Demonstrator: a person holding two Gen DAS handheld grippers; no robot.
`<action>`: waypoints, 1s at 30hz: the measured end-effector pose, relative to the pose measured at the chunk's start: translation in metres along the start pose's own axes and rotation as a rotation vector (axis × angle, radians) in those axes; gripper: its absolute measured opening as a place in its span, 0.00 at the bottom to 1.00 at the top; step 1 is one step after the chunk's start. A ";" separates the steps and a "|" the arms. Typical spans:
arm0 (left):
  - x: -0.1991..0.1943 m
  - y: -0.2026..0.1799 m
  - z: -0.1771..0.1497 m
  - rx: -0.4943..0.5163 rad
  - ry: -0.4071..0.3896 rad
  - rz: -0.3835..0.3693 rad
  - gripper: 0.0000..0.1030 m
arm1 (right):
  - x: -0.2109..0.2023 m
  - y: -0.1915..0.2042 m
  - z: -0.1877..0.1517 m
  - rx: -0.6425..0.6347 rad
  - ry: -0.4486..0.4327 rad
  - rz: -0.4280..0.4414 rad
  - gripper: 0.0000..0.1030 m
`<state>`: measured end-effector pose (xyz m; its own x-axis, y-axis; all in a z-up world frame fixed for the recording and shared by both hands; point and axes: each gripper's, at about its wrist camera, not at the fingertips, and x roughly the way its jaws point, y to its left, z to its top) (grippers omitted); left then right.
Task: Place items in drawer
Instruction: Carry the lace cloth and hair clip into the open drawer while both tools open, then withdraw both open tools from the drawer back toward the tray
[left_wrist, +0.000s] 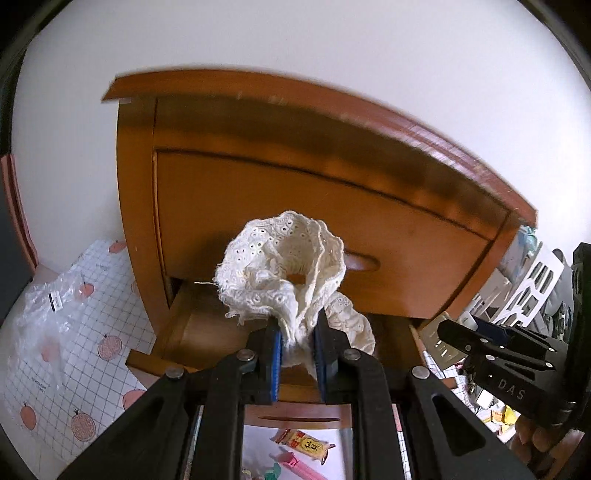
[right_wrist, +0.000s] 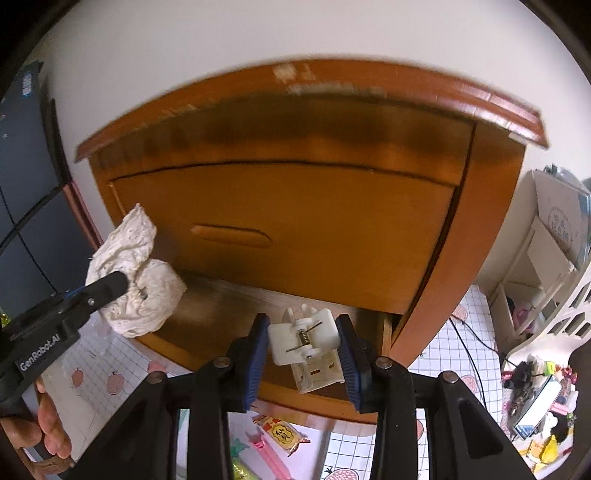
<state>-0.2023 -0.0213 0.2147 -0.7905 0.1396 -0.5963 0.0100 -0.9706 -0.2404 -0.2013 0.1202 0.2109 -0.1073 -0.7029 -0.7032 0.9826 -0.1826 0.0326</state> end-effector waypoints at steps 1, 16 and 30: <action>0.006 0.002 0.000 -0.005 0.014 0.004 0.15 | 0.006 -0.001 0.000 0.001 0.012 -0.003 0.38; 0.063 0.021 -0.013 -0.039 0.158 0.083 0.26 | 0.068 -0.010 -0.009 0.007 0.161 -0.025 0.39; 0.061 0.035 -0.014 -0.089 0.177 0.144 0.70 | 0.078 -0.021 -0.014 0.019 0.183 -0.026 0.77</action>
<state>-0.2412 -0.0436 0.1593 -0.6573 0.0411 -0.7525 0.1746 -0.9630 -0.2051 -0.2279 0.0790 0.1451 -0.1012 -0.5610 -0.8216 0.9768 -0.2128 0.0250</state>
